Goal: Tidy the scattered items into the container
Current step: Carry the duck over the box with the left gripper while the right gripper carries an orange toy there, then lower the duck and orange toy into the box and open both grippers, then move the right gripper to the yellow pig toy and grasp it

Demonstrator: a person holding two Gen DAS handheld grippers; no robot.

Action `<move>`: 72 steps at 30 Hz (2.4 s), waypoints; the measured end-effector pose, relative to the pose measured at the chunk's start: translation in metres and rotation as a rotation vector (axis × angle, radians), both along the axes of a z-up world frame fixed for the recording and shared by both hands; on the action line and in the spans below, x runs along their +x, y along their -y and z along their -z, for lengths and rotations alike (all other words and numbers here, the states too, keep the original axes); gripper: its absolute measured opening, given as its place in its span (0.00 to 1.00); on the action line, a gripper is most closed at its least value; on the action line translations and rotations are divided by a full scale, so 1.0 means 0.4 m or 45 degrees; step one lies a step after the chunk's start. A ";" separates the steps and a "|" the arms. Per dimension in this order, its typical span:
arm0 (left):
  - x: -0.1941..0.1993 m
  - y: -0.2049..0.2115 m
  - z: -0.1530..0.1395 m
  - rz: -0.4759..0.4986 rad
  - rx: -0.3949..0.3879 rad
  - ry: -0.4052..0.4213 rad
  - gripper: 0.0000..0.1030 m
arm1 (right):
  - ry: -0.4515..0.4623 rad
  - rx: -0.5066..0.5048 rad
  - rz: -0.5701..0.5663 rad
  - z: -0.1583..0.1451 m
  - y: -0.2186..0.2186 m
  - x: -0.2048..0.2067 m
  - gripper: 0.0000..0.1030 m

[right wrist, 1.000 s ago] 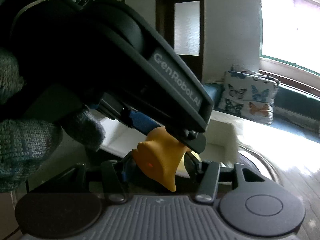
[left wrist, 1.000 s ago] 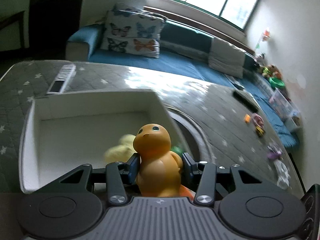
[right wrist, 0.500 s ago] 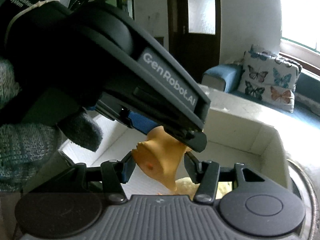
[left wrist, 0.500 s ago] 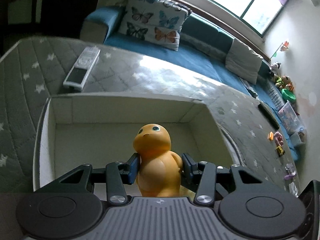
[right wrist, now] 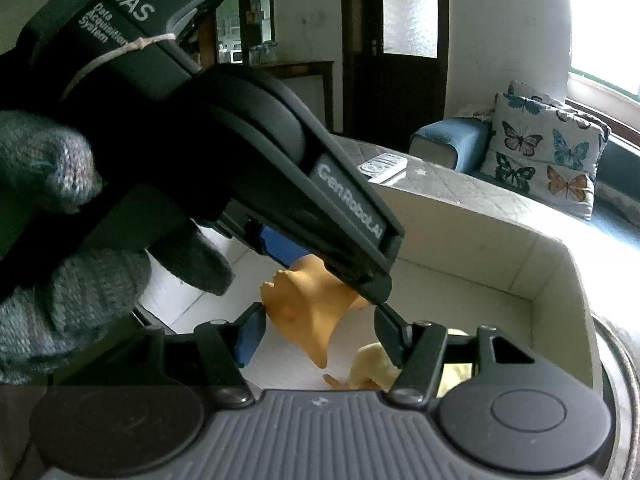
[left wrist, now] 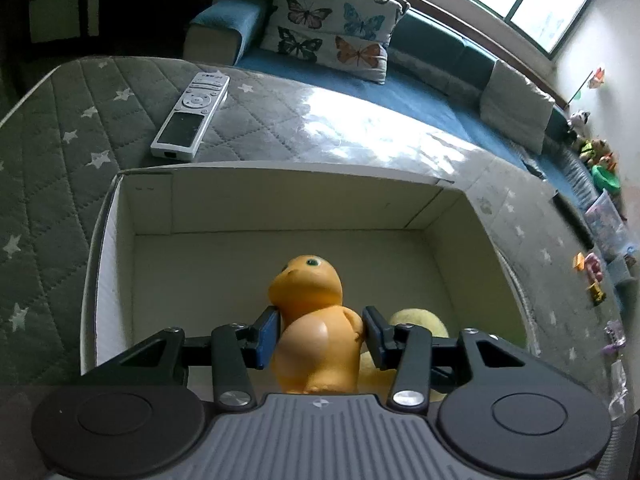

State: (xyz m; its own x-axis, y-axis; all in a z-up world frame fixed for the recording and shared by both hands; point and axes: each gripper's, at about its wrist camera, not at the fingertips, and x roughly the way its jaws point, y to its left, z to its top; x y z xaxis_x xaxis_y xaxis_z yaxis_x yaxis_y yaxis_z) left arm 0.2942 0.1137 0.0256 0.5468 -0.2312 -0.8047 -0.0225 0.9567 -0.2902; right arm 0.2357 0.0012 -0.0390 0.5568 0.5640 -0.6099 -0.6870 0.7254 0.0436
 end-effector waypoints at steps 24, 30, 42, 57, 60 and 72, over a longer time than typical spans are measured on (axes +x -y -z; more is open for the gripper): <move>-0.129 0.051 -0.091 0.011 0.080 0.191 0.46 | 0.088 0.029 0.037 -0.075 0.106 -0.129 0.59; -0.201 0.088 -0.116 0.033 0.096 0.255 0.46 | 0.119 0.015 0.043 -0.087 0.145 -0.197 0.60; -0.334 0.155 -0.109 0.079 0.083 0.304 0.46 | 0.202 -0.015 0.084 -0.088 0.237 -0.355 0.72; -0.390 0.217 0.007 0.086 -0.069 0.155 0.46 | 0.136 -0.095 0.180 0.004 0.314 -0.436 0.77; -0.390 0.225 0.024 0.087 -0.107 0.139 0.46 | 0.098 -0.090 0.186 0.023 0.319 -0.428 0.76; -0.362 0.228 0.075 0.033 -0.236 0.072 0.46 | 0.014 -0.061 0.218 0.060 0.321 -0.390 0.57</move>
State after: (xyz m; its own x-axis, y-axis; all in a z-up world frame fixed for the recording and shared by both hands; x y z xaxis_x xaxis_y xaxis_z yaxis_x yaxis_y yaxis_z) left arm 0.1495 0.0227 -0.0044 0.5822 -0.3872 -0.7149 0.0228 0.8867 -0.4617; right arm 0.0797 -0.1272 -0.0632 0.6489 0.4311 -0.6270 -0.5538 0.8327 -0.0005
